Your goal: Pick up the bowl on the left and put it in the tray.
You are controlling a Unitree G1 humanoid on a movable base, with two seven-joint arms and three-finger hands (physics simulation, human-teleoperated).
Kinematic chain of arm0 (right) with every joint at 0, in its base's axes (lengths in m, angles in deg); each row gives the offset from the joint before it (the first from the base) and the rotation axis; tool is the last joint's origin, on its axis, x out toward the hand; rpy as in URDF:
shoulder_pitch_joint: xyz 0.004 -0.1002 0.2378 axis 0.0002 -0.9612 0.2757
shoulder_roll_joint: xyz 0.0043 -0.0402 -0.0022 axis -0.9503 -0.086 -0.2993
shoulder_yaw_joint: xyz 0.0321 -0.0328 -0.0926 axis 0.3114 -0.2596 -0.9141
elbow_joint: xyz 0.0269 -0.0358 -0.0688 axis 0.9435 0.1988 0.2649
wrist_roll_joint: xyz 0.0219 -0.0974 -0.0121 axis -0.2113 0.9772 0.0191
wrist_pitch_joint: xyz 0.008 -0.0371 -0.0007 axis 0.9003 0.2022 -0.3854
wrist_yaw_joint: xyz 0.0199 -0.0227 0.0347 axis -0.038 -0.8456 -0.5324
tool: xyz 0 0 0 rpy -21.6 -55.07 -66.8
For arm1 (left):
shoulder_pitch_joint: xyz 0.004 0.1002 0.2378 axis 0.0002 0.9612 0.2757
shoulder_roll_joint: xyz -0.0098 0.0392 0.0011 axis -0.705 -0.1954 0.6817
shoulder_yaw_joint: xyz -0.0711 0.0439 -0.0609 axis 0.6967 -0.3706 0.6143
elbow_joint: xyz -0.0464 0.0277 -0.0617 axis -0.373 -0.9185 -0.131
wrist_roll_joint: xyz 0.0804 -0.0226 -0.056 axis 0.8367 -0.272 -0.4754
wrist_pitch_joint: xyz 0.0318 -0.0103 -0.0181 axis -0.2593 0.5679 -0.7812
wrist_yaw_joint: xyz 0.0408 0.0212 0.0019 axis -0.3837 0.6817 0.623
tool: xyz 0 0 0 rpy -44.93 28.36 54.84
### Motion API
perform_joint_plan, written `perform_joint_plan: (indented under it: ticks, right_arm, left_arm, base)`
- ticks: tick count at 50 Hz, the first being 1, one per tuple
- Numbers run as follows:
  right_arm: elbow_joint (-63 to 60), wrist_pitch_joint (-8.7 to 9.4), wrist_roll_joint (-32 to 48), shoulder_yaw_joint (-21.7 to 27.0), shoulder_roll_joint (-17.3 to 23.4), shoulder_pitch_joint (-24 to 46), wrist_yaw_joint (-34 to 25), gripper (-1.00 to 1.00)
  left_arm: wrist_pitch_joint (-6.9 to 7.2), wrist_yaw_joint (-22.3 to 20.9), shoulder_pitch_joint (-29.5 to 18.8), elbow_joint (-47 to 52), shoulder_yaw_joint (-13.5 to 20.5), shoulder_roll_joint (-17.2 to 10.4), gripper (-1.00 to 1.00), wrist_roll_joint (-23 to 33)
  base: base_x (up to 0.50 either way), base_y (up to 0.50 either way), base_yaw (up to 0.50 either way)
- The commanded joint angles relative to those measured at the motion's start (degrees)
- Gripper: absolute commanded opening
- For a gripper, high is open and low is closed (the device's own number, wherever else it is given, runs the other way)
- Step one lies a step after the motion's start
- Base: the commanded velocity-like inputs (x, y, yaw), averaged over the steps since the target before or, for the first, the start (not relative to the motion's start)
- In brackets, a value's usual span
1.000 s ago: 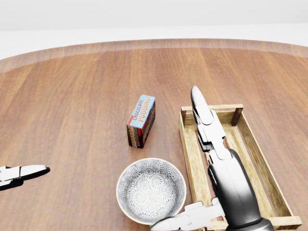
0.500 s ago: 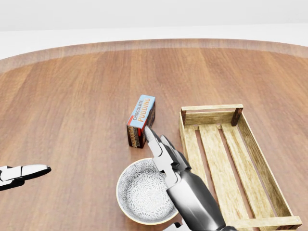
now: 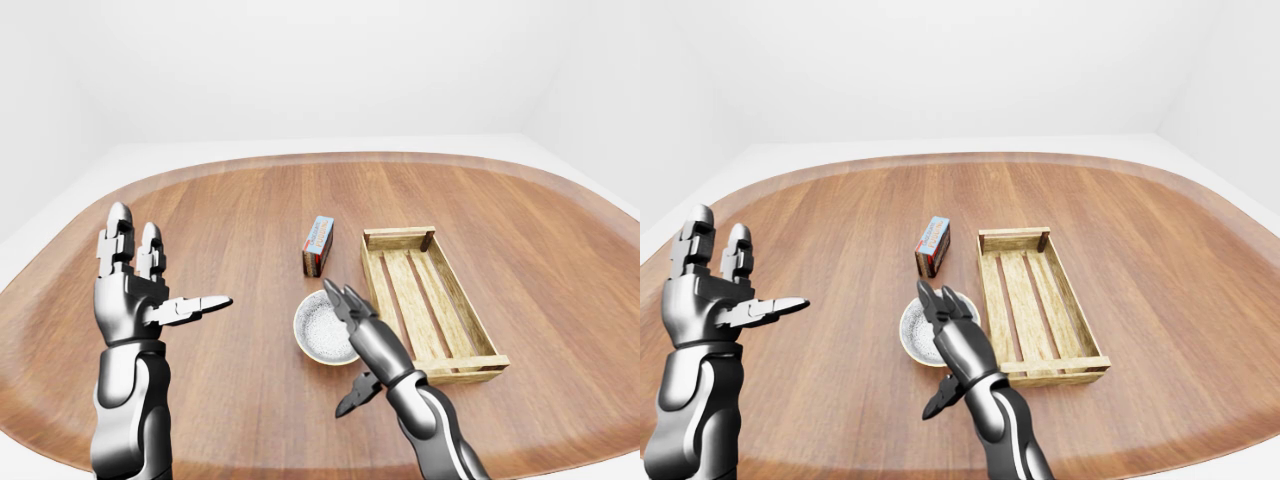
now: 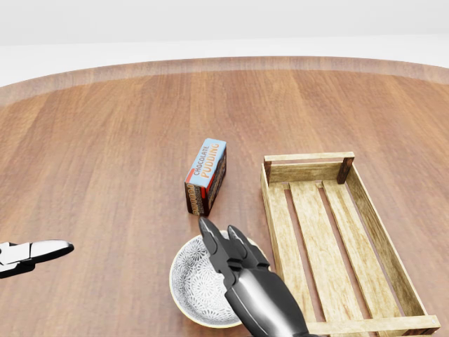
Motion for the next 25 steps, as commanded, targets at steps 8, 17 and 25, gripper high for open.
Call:
perform_joint_plan:
  ticks: [8,17,25]
  right_arm:
    - [8.2,0.00,3.6,1.6,-1.6,2.1,1.8,1.00]
    - [12.8,0.00,4.9,2.8,-2.4,3.9,1.1,1.00]
    - [14.7,0.00,6.6,4.3,-2.5,5.1,-0.5,1.00]
  left_arm:
    - [0.00,-0.3,0.0,-0.4,-0.3,0.1,1.00,0.6]
    - [0.00,-0.2,-0.2,-0.8,0.2,-0.2,1.00,0.1]
    - [0.00,0.0,-0.4,-0.8,0.2,-0.3,1.00,0.0]
  base:
    - [0.00,0.00,0.00]
    - [0.00,0.00,0.00]
    - [0.00,0.00,0.00]
